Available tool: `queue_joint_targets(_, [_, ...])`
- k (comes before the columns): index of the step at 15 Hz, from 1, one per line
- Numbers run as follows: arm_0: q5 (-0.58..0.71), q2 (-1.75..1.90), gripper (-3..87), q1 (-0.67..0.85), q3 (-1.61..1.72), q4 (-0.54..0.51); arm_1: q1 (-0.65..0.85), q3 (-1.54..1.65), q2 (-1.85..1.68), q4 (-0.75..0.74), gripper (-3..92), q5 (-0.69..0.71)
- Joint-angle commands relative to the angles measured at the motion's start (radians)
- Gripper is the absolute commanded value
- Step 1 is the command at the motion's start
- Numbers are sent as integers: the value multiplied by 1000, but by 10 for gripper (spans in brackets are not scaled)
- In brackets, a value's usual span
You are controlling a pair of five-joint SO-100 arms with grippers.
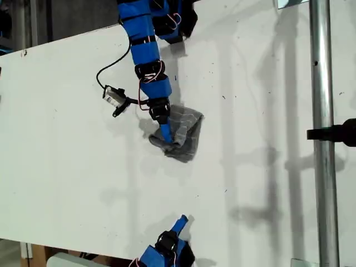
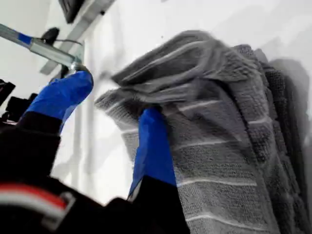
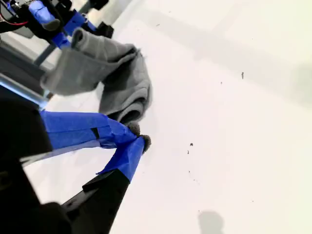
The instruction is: Grasp corners of a towel and fold twice.
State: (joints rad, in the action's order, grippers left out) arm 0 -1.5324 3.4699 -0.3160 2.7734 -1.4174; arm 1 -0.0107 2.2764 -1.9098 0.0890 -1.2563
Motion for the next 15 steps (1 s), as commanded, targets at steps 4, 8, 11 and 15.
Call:
queue_joint_targets(4, [15,5,-27,20,21,48,-17,166,-497,348,-2,-32])
queue_joint_targets(8, [69,6,-26,71,91,112,-98,439,-1273,1074,-2,-216])
queue_joint_targets(11, [101,8,-26,150,175,173,-115,495,-1381,1298,-2,-282])
queue_joint_targets(15, [87,6,-17,278,345,206,-71,617,-1376,1358,-2,-333])
